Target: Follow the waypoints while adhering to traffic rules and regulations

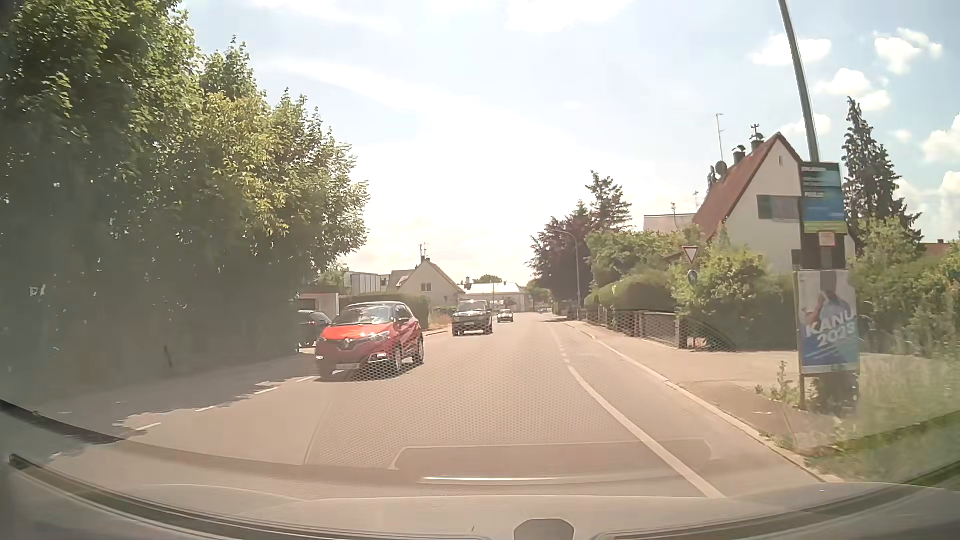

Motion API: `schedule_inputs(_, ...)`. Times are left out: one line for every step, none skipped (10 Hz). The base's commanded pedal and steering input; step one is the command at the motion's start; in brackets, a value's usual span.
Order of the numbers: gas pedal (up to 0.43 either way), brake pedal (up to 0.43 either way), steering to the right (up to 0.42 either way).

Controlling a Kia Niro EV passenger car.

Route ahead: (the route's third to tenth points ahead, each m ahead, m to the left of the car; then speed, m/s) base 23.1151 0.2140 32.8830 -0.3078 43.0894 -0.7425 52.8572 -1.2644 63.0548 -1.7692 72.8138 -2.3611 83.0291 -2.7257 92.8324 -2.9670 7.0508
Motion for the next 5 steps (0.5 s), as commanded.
schedule_inputs(0.15,0.0,0.002)
schedule_inputs(0.15,0.0,0.006)
schedule_inputs(0.15,0.0,0.008)
schedule_inputs(0.15,0.0,0.008)
schedule_inputs(0.15,0.0,0.009)
